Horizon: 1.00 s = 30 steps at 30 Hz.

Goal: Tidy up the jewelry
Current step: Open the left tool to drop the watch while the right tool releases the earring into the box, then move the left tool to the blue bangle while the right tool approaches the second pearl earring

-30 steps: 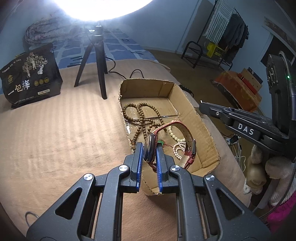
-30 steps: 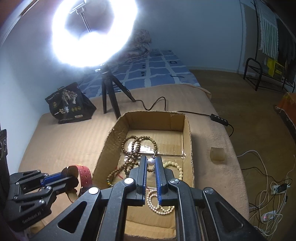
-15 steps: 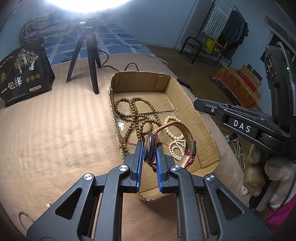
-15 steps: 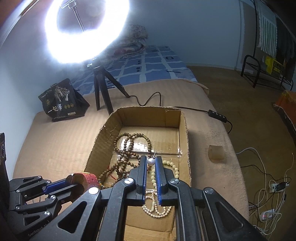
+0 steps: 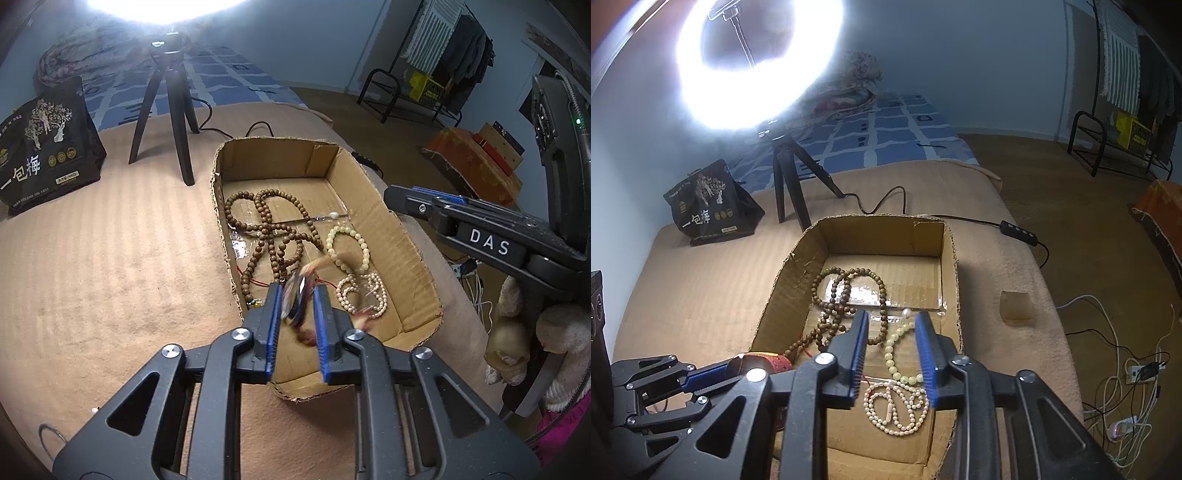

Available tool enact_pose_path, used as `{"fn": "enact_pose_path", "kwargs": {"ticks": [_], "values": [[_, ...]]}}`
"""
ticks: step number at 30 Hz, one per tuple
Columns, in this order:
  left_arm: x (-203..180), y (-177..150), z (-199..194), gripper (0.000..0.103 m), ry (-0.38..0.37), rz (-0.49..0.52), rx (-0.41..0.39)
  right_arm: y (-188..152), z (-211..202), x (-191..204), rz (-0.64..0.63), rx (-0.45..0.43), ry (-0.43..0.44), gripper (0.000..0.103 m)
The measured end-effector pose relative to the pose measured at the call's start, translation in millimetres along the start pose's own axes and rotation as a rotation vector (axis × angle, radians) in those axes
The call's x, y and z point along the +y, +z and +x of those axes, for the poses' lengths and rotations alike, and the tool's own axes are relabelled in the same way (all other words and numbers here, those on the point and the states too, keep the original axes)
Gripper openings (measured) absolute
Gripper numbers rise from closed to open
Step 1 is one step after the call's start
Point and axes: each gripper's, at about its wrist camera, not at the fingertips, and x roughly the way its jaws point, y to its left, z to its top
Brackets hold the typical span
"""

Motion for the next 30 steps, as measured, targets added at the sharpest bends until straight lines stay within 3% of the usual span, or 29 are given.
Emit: {"fn": "enact_pose_path", "kwargs": {"ticks": [2, 4, 10, 16, 30], "values": [[-0.3, 0.5, -3.0, 0.03, 0.004, 0.0, -0.011, 0.0, -1.2, 0.1, 0.0, -0.005, -0.012, 0.046], [0.2, 0.7, -5.4, 0.037, 0.004, 0.001, -0.021, -0.1, -3.8, -0.2, 0.002, -0.019, -0.029, 0.066], [-0.1, -2.0, -7.3, 0.037, 0.015, 0.009, -0.012, 0.5, -11.2, -1.7, 0.011, -0.042, -0.05, 0.083], [-1.7, -4.2, -16.6, 0.048, 0.028, 0.021, -0.026, 1.3, -15.9, 3.8, 0.001, -0.05, -0.052, 0.086], [22.6, -16.2, -56.2, 0.048, 0.072, -0.005, -0.061, -2.8, -40.4, 29.2, -0.029, -0.094, -0.037, 0.09]]}}
